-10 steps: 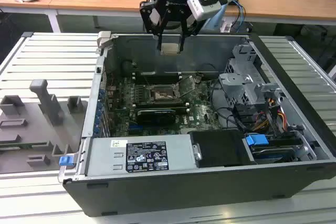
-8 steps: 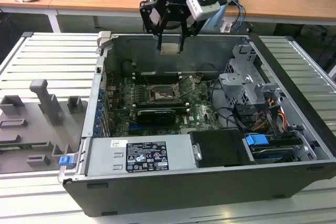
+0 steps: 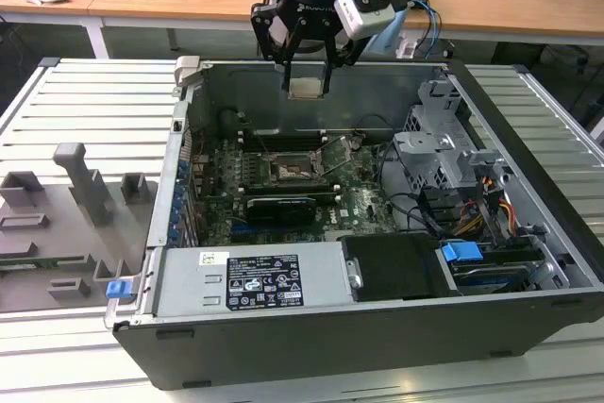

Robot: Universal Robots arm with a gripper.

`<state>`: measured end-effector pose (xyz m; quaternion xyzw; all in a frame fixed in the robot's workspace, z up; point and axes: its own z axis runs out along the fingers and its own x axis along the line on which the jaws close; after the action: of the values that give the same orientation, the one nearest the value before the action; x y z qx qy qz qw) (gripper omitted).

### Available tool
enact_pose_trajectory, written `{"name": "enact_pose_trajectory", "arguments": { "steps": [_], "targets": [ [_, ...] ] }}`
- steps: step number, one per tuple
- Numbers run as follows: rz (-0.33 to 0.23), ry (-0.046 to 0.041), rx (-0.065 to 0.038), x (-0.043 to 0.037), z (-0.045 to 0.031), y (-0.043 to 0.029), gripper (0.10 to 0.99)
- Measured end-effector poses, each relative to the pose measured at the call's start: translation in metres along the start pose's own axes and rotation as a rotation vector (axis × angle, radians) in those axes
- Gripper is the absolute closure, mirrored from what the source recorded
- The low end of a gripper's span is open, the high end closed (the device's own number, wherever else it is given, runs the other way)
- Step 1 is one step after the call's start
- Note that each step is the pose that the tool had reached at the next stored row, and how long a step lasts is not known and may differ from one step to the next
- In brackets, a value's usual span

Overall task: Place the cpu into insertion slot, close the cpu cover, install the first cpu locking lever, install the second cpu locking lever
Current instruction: 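Place the cpu into insertion slot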

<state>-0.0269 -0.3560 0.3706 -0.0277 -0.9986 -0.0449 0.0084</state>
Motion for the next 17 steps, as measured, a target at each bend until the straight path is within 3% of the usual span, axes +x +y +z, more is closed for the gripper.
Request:
{"name": "enact_pose_trajectory", "arguments": {
  "steps": [17],
  "targets": [
    [0.042,-0.0038,-0.001,0.0,0.0002,0.0,0.561]
  ]
}}
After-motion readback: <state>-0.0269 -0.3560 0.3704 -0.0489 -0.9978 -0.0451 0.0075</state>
